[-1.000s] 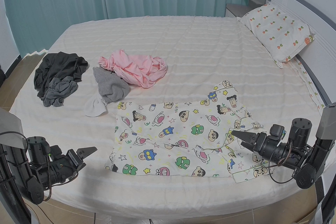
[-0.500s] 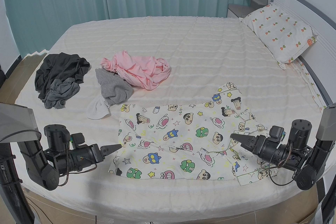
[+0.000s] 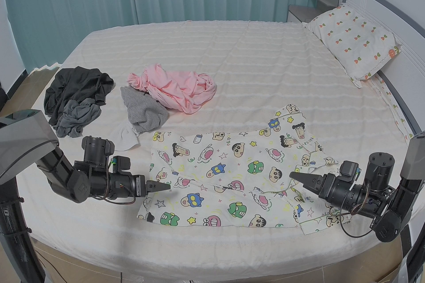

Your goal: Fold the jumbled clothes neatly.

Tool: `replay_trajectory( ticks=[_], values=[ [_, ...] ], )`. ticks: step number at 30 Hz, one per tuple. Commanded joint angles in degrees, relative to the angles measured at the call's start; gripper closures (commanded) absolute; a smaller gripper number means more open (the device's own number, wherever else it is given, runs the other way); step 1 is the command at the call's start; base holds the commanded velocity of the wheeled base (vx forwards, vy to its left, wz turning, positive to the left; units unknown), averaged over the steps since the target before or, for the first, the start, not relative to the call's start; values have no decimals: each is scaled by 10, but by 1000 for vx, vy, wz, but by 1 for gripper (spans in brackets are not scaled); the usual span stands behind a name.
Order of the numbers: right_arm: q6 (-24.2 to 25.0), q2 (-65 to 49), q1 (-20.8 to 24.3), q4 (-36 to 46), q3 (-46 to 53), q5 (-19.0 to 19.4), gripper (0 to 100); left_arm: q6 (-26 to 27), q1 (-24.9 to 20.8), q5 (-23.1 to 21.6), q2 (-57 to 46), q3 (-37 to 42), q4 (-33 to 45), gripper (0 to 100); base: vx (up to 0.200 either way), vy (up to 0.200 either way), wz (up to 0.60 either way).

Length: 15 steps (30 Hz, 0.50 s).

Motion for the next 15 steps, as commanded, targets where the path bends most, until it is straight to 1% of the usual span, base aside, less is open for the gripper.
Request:
replay_trajectory(
  ticks=[1,7,10,15],
  values=[
    [-2,-3,5,-4,3,0,0,16,1,2,37,-49,-14,0,0,0,0],
    [-5,-2,6,-4,3,-9,0,23,-1,5,66,-58,-19,0,0,0,0],
    [-5,-2,6,-4,3,-10,0,38,-2,5,76,-60,-21,0,0,0,0],
    [-5,3,6,-4,2,-9,0,41,-4,5,79,-58,-26,0,0,0,0]
  ],
)
